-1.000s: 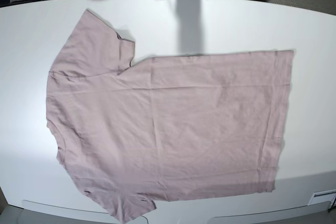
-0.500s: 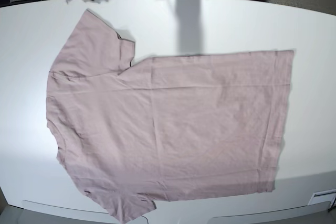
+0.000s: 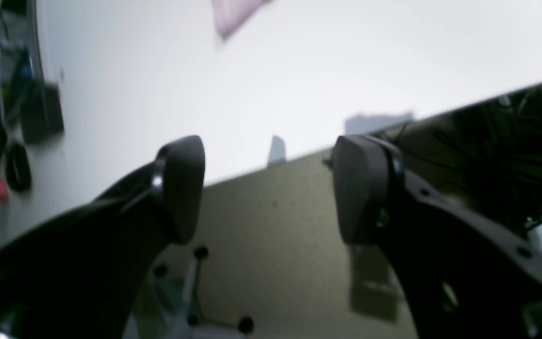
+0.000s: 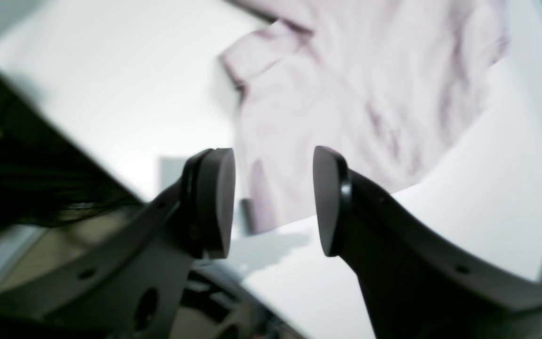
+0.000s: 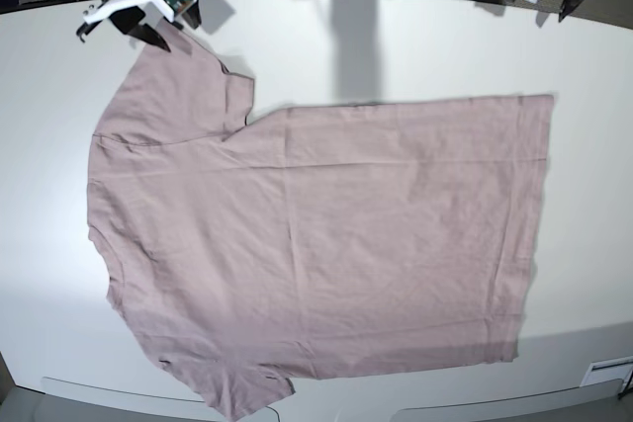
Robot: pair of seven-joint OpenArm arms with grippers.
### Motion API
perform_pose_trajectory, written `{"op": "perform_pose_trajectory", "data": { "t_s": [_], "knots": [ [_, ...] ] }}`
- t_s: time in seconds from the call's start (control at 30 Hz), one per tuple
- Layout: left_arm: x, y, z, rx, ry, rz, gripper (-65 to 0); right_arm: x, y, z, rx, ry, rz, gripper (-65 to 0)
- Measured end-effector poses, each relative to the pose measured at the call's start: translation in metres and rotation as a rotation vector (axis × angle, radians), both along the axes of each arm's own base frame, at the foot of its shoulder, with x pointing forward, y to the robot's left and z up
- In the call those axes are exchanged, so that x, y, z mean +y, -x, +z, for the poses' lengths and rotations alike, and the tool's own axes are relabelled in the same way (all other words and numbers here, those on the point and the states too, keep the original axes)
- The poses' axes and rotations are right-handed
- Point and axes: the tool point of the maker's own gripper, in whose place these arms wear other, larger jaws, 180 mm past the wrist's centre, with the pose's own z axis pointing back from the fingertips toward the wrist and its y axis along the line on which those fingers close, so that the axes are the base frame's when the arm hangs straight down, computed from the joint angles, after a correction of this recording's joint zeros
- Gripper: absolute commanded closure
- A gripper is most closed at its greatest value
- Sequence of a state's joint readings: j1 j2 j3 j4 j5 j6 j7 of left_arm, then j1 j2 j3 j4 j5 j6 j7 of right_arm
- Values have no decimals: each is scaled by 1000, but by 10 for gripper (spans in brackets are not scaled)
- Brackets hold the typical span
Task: Fold the T-shirt properly
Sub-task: 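Lower both grippers onto the shirt's shoulder and collar-side corners and grasp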
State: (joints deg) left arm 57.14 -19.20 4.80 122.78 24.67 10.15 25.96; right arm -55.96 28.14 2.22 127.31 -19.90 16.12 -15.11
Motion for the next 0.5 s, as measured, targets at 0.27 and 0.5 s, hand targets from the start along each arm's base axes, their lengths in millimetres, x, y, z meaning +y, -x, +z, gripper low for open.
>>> {"op": "perform_pose_trajectory", "data": {
  "t_s": [0.27,0.5],
  "knots": [
    [-28,-34,14,-109,-103,-224,-420,-4,-36,16,-123,51,17,-276],
    [-33,-52,5,-38,-178,-384,-420,2,-54,21,-140,84,133,-276]
  ]
}}
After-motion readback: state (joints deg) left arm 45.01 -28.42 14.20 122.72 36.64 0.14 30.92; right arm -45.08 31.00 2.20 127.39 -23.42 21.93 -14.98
